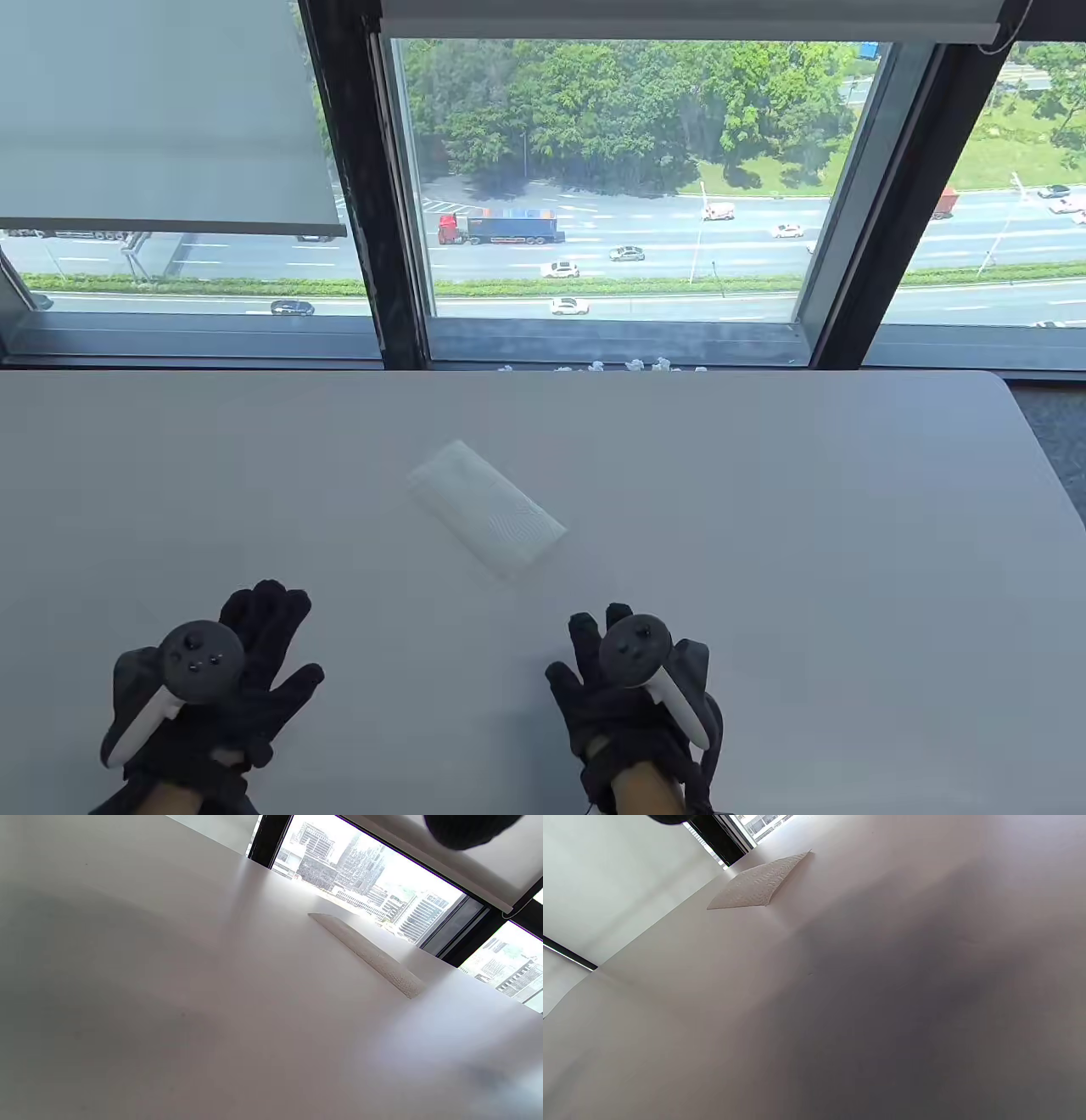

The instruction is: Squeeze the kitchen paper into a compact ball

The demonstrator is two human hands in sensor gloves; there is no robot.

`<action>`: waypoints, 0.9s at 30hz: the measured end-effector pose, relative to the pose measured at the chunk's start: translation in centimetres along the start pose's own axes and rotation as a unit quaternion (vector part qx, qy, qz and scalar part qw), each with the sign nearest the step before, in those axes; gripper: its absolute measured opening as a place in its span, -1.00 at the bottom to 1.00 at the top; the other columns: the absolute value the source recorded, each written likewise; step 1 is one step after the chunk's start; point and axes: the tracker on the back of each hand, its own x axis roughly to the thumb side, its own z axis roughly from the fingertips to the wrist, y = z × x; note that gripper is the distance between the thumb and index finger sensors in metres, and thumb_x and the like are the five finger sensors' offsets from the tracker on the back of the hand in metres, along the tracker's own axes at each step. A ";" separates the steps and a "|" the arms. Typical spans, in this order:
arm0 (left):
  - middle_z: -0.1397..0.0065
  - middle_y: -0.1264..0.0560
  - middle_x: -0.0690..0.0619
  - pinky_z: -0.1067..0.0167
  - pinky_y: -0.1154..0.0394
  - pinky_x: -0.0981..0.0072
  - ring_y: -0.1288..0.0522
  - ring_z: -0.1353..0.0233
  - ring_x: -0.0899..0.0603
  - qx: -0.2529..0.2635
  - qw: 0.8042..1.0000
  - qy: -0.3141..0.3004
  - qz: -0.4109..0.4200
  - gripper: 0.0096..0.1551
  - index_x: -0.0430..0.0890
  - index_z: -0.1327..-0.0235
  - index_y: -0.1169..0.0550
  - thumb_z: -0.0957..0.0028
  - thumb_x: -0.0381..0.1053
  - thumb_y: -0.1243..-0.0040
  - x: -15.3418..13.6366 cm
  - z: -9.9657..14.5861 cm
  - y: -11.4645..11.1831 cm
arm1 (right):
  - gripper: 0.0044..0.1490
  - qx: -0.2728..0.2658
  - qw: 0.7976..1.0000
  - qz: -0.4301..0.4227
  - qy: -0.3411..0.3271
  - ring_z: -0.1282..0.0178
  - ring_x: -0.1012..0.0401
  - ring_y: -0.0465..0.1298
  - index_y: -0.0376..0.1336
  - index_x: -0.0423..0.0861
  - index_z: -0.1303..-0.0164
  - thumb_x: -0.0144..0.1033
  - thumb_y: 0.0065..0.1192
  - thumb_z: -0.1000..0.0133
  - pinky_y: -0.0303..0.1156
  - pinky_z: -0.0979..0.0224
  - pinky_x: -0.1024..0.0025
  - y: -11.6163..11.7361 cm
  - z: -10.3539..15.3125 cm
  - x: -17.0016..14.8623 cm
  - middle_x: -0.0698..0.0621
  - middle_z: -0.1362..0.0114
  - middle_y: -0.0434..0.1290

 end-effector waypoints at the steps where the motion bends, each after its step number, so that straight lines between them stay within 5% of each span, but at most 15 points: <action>1: -0.78 0.37 0.56 -0.72 0.43 -0.02 0.44 -0.81 0.20 -0.005 1.000 0.001 0.001 -0.05 0.66 -0.50 0.19 0.05 0.57 0.01 0.0 -0.1 -0.1 | -0.07 0.000 1.000 0.000 0.001 -0.68 0.04 -0.62 -0.41 0.36 -0.67 0.40 -0.28 -0.17 -0.50 -0.55 -0.23 0.0 0.0 0.0 0.13 -0.68 -0.60; 17: -0.79 0.37 0.54 -0.71 0.43 -0.05 0.44 -0.82 0.17 -0.046 0.999 -0.028 0.005 -0.05 0.65 -0.52 0.18 0.04 0.57 0.01 0.7 -0.5 -0.7 | 0.02 -0.002 0.999 0.050 0.012 -0.65 0.07 -0.69 -0.54 0.41 -0.62 0.49 -0.25 -0.14 -0.56 -0.54 -0.19 0.3 -0.4 0.5 0.15 -0.65 -0.67; 27: -0.80 0.36 0.52 -0.71 0.42 -0.06 0.43 -0.82 0.16 -0.027 0.998 -0.062 0.009 -0.05 0.64 -0.54 0.18 0.03 0.57 0.01 1.7 0.2 0.0 | 0.04 -0.077 0.989 0.129 -0.014 -0.70 0.11 -0.69 -0.55 0.49 -0.62 0.54 -0.23 -0.12 -0.57 -0.61 -0.16 -3.6 -6.1 9.3 0.21 -0.66 -0.70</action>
